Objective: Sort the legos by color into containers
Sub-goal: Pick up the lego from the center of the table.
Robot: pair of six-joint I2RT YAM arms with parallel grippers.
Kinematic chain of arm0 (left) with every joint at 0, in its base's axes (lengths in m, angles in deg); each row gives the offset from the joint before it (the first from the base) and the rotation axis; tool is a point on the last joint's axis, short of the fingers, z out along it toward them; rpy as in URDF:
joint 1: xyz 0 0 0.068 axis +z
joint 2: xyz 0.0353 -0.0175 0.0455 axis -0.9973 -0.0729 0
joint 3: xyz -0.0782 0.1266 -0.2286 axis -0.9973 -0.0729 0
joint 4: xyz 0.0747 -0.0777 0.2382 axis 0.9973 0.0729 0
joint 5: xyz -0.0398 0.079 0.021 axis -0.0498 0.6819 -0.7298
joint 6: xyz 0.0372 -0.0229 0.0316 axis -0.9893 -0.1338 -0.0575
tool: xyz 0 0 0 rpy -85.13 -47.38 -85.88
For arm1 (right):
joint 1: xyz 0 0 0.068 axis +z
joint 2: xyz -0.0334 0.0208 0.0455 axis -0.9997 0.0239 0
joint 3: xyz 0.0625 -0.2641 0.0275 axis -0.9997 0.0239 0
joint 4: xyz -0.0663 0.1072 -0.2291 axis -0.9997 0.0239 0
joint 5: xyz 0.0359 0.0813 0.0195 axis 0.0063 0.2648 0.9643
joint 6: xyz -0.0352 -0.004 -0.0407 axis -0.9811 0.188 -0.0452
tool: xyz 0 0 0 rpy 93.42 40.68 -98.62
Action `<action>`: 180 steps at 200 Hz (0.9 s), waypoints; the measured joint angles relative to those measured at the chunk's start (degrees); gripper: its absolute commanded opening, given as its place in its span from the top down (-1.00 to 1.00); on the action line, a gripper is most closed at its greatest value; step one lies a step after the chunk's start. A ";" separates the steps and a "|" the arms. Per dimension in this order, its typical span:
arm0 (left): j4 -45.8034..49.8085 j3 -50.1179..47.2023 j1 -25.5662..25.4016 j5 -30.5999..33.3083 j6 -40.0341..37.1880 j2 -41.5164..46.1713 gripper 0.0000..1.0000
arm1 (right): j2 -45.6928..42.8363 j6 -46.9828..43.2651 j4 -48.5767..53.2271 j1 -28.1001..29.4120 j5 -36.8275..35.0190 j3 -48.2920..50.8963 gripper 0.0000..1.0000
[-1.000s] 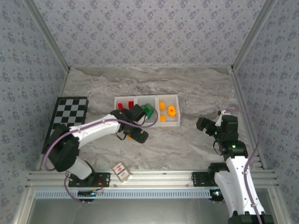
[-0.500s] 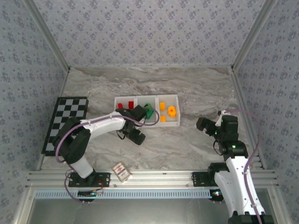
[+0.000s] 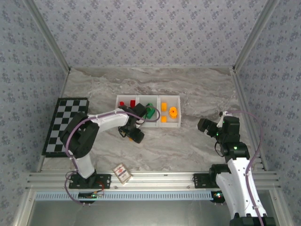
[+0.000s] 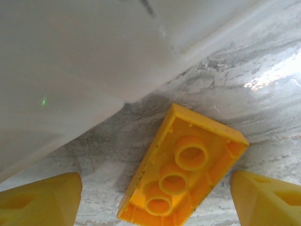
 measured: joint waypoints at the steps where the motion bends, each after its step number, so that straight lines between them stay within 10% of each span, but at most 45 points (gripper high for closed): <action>1: 0.02 0.00 0.00 -0.11 -0.13 -0.07 -0.54 | 0.00 0.00 0.00 0.00 0.00 0.00 -0.99; 84: -0.92 0.11 -0.17 -2.10 -0.17 -0.46 0.14 | 0.00 0.00 0.00 0.00 0.00 0.00 -0.99; 180: -1.46 -0.66 -2.34 -1.81 5.18 2.67 0.40 | 0.00 0.00 0.00 0.00 0.00 0.00 -0.99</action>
